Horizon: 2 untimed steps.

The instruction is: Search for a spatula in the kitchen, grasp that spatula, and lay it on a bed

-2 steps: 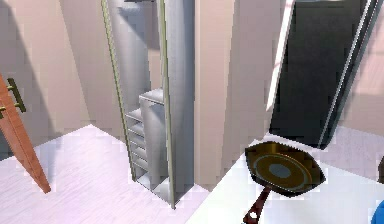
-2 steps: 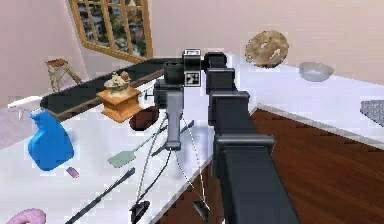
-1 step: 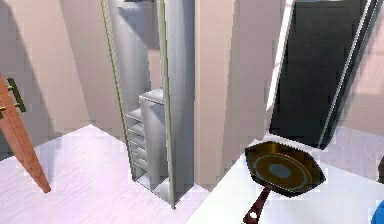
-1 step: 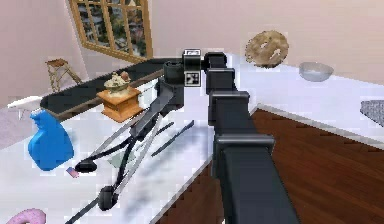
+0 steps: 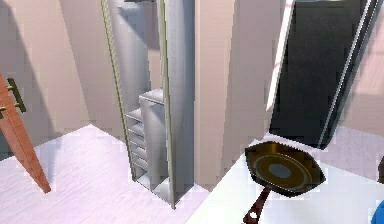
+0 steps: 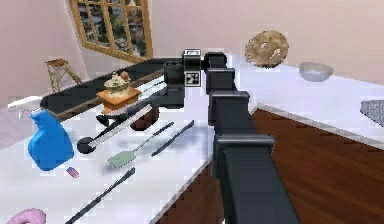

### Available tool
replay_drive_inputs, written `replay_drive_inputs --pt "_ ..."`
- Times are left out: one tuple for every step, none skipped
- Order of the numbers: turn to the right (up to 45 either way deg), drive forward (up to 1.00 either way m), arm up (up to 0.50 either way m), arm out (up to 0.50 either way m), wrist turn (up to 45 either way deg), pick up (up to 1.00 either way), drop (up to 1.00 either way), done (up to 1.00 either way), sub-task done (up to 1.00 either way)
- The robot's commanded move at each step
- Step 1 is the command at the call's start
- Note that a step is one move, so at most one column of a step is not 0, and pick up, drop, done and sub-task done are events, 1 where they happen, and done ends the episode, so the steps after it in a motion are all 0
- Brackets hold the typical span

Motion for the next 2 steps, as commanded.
replay_drive_inputs --pt "0.0 0.0 0.0 0.0 9.0 0.0 0.0 0.0 0.0" --pt "0.0 0.0 -0.14 0.0 0.0 0.0 0.0 0.0 0.0"
